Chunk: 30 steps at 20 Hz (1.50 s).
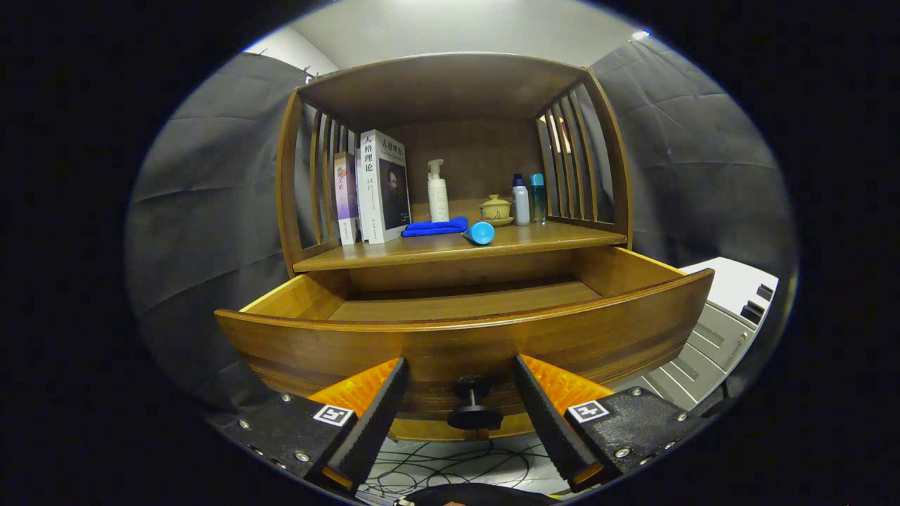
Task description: Pull open the drawer, take out the items inside it, and place them on the countertop above the cabinet.
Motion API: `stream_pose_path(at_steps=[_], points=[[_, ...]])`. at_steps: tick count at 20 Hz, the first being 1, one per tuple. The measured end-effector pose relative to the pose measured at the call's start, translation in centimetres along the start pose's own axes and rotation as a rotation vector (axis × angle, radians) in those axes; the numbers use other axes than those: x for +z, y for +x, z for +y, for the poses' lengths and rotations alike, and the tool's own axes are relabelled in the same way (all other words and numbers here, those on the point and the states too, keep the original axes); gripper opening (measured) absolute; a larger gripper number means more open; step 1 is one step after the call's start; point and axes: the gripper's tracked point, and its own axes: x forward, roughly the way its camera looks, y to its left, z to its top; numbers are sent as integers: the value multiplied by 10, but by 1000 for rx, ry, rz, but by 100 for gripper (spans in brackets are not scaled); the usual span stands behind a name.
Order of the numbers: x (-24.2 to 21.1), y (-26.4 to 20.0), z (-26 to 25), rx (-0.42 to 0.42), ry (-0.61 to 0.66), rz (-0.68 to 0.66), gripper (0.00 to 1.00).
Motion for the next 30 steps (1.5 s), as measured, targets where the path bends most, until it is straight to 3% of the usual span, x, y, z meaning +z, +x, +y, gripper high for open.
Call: stream_pose_path(at_steps=[30], points=[[16,62,2,10,-8,-25,95]])
